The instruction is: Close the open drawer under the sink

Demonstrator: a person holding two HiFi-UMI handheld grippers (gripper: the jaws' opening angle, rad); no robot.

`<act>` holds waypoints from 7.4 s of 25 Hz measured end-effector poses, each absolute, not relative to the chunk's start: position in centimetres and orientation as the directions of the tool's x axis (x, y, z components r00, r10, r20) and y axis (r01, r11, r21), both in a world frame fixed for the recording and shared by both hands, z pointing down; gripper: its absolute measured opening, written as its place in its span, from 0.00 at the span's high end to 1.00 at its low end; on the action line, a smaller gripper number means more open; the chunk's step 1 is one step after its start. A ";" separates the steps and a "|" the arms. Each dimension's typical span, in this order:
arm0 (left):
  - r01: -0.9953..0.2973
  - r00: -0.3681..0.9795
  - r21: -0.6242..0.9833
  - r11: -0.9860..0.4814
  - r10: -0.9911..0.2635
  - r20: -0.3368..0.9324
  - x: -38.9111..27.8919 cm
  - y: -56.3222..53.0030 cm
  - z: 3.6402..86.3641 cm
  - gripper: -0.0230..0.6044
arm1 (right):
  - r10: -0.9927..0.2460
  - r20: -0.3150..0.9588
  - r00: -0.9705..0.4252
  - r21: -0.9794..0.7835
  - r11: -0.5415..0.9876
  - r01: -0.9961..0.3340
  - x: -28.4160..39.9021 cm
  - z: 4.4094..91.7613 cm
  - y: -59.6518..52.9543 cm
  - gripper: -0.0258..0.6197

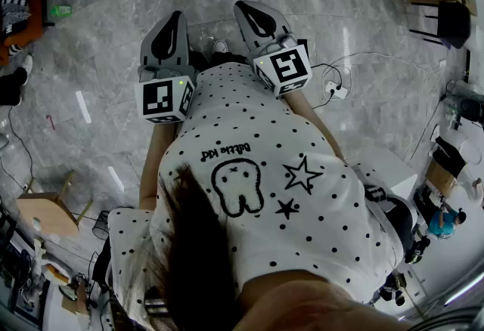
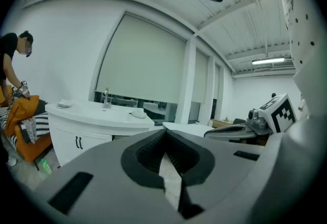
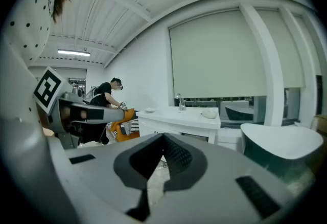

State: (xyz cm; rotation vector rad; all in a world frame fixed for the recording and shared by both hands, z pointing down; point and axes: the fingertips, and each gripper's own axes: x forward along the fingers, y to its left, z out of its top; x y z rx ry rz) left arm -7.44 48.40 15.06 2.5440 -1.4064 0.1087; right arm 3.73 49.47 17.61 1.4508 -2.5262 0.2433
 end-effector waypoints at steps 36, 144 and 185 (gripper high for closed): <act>-0.842 0.530 0.215 -0.495 -0.833 0.157 -9.1 45.5 15.6 0.96 | -0.791 0.289 -0.539 -0.020 0.558 -0.829 1.4 18.2 46.9 0.94; -0.814 0.572 0.255 -0.521 -0.794 0.203 -8.8 14.5 16.3 0.96 | -0.831 0.319 -0.456 -0.095 0.451 -0.887 3.4 20.0 16.5 0.94; -0.887 0.408 0.317 -0.335 -0.891 0.201 -2.0 5.2 17.6 0.96 | -0.786 0.290 -0.545 -0.104 0.541 -0.835 13.0 19.8 5.0 0.94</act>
